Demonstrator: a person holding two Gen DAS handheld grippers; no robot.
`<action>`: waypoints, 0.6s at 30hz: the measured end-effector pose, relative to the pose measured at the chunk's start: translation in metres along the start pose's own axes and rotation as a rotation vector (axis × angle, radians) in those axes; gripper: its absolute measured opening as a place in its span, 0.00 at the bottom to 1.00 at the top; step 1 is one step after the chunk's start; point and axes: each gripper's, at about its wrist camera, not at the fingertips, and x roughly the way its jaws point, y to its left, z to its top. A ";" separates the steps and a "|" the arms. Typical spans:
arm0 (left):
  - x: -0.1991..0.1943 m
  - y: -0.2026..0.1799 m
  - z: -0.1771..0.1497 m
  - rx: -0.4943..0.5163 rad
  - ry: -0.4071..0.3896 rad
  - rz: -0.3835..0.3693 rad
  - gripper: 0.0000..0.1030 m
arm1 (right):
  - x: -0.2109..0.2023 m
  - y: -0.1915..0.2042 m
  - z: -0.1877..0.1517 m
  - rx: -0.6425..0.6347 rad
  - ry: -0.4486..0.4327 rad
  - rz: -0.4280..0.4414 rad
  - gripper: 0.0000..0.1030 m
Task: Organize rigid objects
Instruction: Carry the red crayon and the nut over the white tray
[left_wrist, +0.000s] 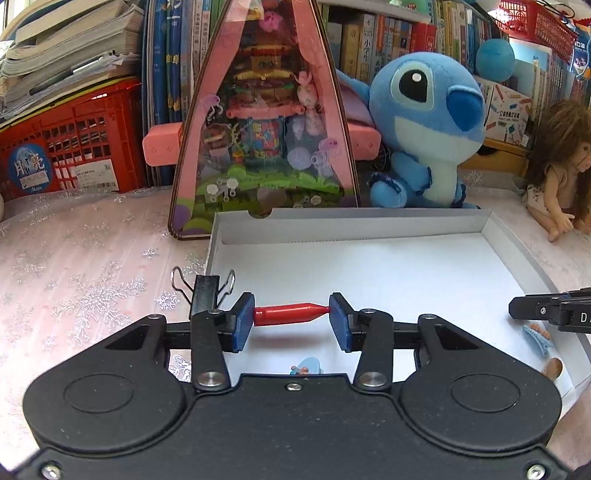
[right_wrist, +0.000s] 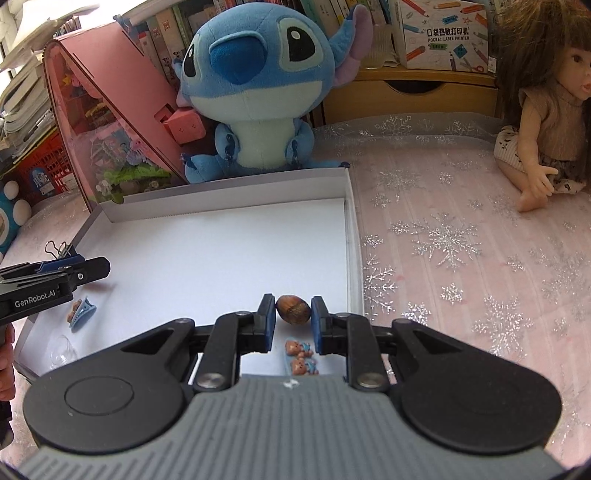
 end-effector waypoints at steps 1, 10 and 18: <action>0.001 -0.001 -0.001 0.001 0.003 0.001 0.40 | 0.000 0.001 0.000 -0.005 0.000 -0.002 0.24; 0.006 -0.002 -0.003 0.010 0.025 0.014 0.40 | 0.001 0.003 0.000 -0.019 -0.004 -0.011 0.24; 0.006 -0.005 -0.003 0.037 0.026 0.035 0.42 | -0.004 0.006 -0.001 -0.032 -0.019 -0.022 0.51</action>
